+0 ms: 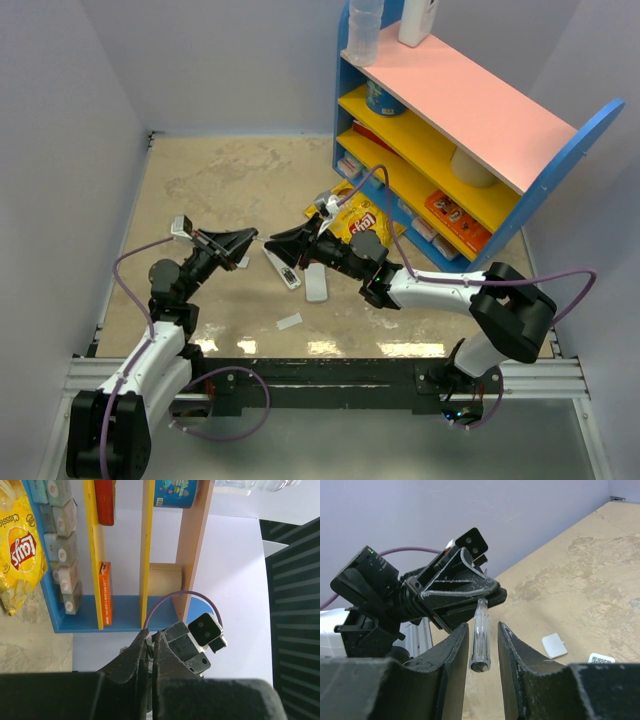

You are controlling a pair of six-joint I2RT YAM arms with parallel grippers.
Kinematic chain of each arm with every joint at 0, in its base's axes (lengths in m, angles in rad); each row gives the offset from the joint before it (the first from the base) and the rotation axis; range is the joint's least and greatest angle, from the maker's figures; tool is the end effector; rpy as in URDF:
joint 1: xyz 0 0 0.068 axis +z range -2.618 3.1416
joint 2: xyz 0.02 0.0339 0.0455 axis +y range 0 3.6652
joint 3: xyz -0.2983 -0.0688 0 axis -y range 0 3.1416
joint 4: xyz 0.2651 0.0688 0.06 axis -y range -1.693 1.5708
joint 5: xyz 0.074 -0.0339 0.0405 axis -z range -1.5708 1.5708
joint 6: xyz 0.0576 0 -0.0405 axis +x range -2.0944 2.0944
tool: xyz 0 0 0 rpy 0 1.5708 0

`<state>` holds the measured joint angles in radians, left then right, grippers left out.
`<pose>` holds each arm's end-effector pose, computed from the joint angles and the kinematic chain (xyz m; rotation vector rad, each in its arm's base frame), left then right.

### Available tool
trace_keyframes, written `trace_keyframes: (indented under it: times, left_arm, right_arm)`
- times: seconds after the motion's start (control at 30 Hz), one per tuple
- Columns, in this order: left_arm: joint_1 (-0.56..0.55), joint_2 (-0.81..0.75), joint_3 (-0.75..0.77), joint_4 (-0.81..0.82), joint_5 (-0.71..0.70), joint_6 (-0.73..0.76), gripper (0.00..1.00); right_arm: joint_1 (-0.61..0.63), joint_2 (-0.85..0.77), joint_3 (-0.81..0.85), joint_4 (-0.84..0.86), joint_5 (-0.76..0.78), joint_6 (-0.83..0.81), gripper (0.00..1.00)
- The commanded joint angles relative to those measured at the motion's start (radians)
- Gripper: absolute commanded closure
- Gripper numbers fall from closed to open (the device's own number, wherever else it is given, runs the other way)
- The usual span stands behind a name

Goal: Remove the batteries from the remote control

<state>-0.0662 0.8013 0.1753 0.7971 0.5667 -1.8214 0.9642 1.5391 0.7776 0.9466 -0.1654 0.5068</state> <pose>0.1808 -0.0430 0.2419 -0.9067 1.4968 -1.8731 0.2045 0.3114 0.2962 -0.4916 1.4437 1.3198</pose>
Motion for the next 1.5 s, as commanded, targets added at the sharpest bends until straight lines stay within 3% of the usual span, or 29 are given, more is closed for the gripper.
trace_keyframes:
  times: [0.0, 0.13, 0.27, 0.47, 0.67, 0.77, 0.93, 1.03, 1.13, 1.27, 1.47]
  left_arm:
    - [-0.003, -0.011, -0.023, 0.044, -0.010, 0.001, 1.00]
    - [-0.003, -0.017, -0.036, 0.045, -0.013, -0.004, 1.00]
    - [-0.003, -0.017, -0.034, 0.054, -0.018, -0.009, 1.00]
    - [-0.003, -0.011, -0.046, 0.096, -0.027, -0.029, 1.00]
    - [-0.003, -0.013, -0.059, 0.113, -0.044, -0.049, 1.00]
    - [-0.003, -0.013, -0.059, 0.113, -0.042, -0.050, 1.00]
    - [-0.003, 0.001, -0.056, 0.129, -0.036, -0.039, 1.00]
    - [-0.003, -0.004, -0.054, 0.117, -0.015, -0.001, 0.48]
    - [-0.003, -0.048, -0.019, -0.025, 0.007, 0.097, 0.34]
    - [-0.001, -0.045, 0.098, -0.365, 0.036, 0.324, 0.32]
    - [-0.001, 0.091, 0.340, -0.756, -0.017, 0.782, 0.31]
  right_arm:
    - [0.008, -0.007, 0.038, 0.069, 0.049, -0.002, 0.67]
    - [0.010, -0.008, 0.048, 0.069, 0.055, -0.004, 0.64]
    - [0.014, 0.006, 0.074, 0.038, 0.037, -0.013, 0.75]
    - [0.019, 0.019, 0.048, 0.046, 0.056, 0.001, 0.60]
    - [0.025, 0.027, 0.035, 0.053, 0.056, 0.007, 0.60]
    - [0.027, 0.035, 0.037, 0.057, 0.064, 0.007, 0.67]
    - [0.034, 0.029, 0.034, 0.081, 0.099, 0.001, 1.00]
    - [0.034, -0.003, 0.041, 0.048, 0.153, -0.034, 1.00]
    - [0.013, -0.065, 0.112, -0.184, 0.184, -0.137, 1.00]
    - [-0.085, -0.097, 0.234, -0.562, 0.124, -0.204, 1.00]
    - [-0.134, -0.134, 0.291, -0.837, 0.104, -0.324, 1.00]
